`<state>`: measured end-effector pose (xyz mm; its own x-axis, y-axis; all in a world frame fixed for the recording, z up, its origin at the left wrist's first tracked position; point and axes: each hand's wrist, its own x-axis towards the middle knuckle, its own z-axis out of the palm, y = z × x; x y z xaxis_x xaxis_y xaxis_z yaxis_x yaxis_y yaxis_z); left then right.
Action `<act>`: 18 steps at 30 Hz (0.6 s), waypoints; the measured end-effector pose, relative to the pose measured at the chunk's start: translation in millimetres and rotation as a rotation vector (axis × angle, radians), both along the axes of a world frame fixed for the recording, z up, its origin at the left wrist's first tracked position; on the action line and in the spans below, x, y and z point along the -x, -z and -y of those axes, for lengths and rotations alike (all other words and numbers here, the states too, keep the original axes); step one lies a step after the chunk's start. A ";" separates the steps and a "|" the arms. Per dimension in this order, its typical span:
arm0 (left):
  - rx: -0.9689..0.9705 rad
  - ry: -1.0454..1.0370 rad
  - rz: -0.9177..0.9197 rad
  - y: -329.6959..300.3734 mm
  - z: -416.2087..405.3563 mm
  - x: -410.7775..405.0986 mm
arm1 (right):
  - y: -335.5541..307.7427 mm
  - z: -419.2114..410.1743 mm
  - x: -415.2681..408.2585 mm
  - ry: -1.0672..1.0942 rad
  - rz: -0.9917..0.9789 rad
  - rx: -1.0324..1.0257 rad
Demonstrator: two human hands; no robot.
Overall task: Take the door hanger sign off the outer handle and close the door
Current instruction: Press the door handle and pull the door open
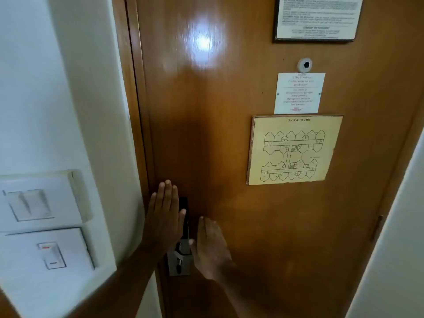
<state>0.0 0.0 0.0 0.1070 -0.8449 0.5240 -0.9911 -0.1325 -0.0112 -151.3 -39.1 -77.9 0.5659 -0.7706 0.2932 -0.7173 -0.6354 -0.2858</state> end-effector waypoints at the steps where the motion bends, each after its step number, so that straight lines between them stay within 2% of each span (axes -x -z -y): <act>1: -0.003 0.000 -0.013 5.2 1.7 -1.0 | 7.3 -0.7 -1.3 -0.002 -0.012 -0.021; 7: 0.041 0.030 -0.041 20.0 5.5 0.6 | 22.5 4.5 -3.4 -0.151 -0.242 -0.036; 11: 0.065 0.032 -0.040 23.9 7.0 0.1 | 30.5 13.5 -16.6 -0.107 -0.296 -0.110; 14: 0.089 0.038 -0.029 28.3 8.9 -2.3 | 43.4 18.9 -22.6 -0.051 -0.211 -0.137; 18: 0.074 0.040 -0.027 34.7 13.4 -6.5 | 73.3 19.9 -26.5 -0.004 0.037 -0.286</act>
